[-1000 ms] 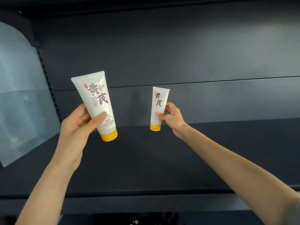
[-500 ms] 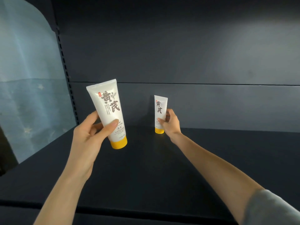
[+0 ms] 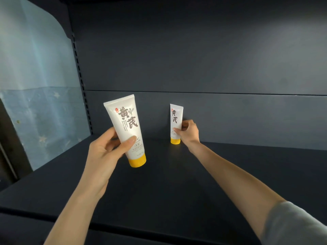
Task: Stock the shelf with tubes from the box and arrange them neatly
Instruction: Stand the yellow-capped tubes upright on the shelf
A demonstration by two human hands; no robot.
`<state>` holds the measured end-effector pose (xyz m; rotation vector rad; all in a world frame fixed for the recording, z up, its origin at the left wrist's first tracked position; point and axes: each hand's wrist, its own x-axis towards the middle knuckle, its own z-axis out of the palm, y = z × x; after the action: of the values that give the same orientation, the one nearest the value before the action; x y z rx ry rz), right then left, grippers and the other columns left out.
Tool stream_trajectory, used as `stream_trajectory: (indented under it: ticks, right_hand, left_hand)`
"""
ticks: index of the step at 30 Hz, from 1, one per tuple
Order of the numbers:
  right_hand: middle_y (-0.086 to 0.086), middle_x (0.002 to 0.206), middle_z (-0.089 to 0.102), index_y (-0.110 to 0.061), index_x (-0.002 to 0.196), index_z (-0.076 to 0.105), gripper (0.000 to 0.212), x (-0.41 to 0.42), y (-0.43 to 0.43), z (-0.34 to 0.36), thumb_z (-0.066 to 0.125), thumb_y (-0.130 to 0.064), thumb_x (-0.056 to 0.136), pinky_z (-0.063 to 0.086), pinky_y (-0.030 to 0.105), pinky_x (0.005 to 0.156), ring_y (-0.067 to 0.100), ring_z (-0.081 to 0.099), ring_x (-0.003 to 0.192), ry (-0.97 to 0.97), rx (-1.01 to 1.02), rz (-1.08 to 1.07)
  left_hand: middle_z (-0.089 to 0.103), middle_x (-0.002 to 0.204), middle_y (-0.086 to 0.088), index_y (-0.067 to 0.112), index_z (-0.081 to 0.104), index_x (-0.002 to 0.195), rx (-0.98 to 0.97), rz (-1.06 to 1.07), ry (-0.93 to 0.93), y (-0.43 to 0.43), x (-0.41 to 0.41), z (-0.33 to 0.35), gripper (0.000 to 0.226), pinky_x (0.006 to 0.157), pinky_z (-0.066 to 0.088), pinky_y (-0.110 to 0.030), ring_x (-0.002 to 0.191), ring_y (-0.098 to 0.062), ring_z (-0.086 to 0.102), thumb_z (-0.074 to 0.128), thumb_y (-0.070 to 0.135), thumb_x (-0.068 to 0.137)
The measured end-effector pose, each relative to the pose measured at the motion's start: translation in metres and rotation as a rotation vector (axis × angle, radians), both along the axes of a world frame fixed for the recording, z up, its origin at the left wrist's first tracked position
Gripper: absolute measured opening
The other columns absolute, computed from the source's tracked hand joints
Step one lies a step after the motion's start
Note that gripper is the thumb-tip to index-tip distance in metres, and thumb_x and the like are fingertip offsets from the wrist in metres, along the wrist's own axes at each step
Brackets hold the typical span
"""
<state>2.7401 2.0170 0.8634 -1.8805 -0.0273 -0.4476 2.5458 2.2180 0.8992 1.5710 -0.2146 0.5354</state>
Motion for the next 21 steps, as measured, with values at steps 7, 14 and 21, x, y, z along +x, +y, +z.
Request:
stream_trajectory:
  ticks: [7,14,21]
  right_hand:
    - [0.005,0.128,0.042,-0.015,0.122,0.049,0.029,-0.037,-0.035,0.03,0.054,-0.023,0.096,0.046,0.028,0.095,0.009,0.05,0.1,-0.134,0.112,0.025]
    - [-0.006,0.118,0.053,-0.03,0.107,0.053,0.011,-0.102,-0.061,0.045,0.05,-0.032,0.097,0.054,0.019,0.075,0.006,0.056,0.104,-0.271,0.116,0.317]
    - [-0.014,0.123,0.053,-0.035,0.137,0.036,0.061,-0.148,-0.057,0.041,0.063,-0.039,0.082,0.052,0.02,0.085,0.002,0.056,0.112,-0.288,-0.019,0.625]
  left_hand:
    - [0.072,0.104,0.008,0.021,0.065,0.116,0.004,-0.06,-0.001,-0.034,0.011,0.018,0.033,0.084,0.053,-0.028,0.098,-0.007,0.067,0.067,0.011,0.084]
    - [0.071,0.107,0.008,0.023,0.067,0.112,0.035,-0.161,0.018,-0.074,0.024,0.03,0.03,0.095,0.051,-0.039,0.103,-0.01,0.065,0.068,0.013,0.084]
    - [0.071,0.11,0.002,0.018,0.066,0.116,0.054,-0.196,0.019,-0.1,0.031,0.032,0.035,0.095,0.051,-0.041,0.105,-0.015,0.065,0.069,0.011,0.083]
